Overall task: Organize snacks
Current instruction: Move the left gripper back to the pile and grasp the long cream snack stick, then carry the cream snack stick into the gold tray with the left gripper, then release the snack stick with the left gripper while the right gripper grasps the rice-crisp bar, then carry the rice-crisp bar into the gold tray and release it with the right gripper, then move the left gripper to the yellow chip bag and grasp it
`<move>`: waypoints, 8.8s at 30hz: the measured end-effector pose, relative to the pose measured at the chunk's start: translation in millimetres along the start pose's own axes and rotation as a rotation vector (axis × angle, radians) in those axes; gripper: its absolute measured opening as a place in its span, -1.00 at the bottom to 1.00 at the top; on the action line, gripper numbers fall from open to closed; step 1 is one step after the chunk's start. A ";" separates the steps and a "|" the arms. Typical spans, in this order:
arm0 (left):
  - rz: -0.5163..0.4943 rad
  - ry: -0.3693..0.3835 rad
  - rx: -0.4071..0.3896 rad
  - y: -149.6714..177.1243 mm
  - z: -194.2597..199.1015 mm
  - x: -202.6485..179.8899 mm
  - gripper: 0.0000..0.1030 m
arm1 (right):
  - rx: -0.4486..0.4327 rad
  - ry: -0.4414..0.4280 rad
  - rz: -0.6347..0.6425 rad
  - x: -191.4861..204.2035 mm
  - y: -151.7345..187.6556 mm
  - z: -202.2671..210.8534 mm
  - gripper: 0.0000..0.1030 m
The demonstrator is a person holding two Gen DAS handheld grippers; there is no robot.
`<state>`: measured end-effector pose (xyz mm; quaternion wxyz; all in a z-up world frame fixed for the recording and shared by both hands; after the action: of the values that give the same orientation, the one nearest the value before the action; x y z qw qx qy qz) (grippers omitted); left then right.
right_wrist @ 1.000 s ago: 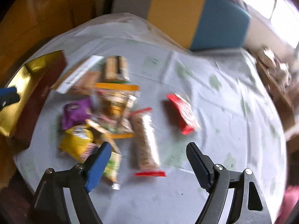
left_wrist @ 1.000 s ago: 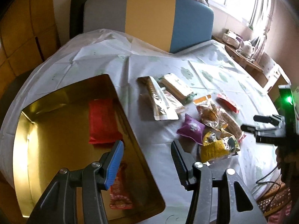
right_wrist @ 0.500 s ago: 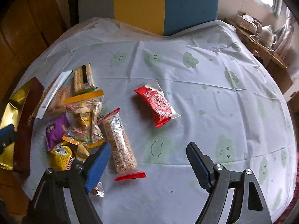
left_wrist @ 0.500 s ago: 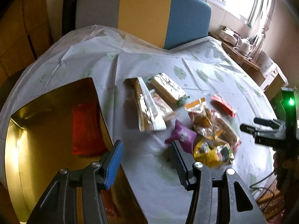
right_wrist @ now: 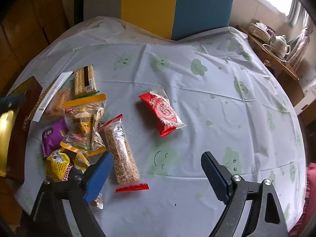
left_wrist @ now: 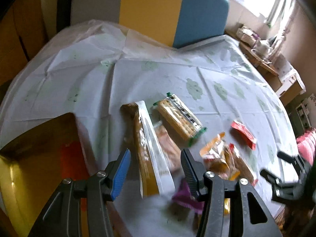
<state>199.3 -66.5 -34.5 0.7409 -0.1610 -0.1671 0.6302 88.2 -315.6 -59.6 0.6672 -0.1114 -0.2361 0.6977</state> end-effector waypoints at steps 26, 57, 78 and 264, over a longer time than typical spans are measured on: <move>0.107 0.046 -0.038 -17.1 -22.6 6.7 -0.39 | -0.018 -0.003 0.016 3.7 -3.3 1.1 0.76; 0.498 -0.034 -0.051 127.2 27.3 166.9 -0.39 | -0.005 -0.012 -0.043 -4.4 1.1 -4.1 0.75; 0.426 -0.035 0.031 130.7 -7.2 147.4 -0.38 | 0.053 -0.123 -0.013 13.1 4.6 -25.5 0.30; -0.569 0.250 -0.051 141.0 30.1 -147.6 0.19 | -0.091 -0.130 -0.294 -44.0 -0.3 24.7 0.37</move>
<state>39.5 -189.7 -77.6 0.8980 -0.2026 -0.1291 0.3686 80.6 -363.3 -45.1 0.7397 -0.0604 -0.3239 0.5867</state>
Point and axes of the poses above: each gripper's, at about its wrist camera, not at the fingertips, and z roughly against the way its jaws point, x to its left, y to its underside, the point moved 2 cm from there along -z, roughly the way its jaws point, and after that the axes turned 12 degrees about -y, right-handed, at the moved point
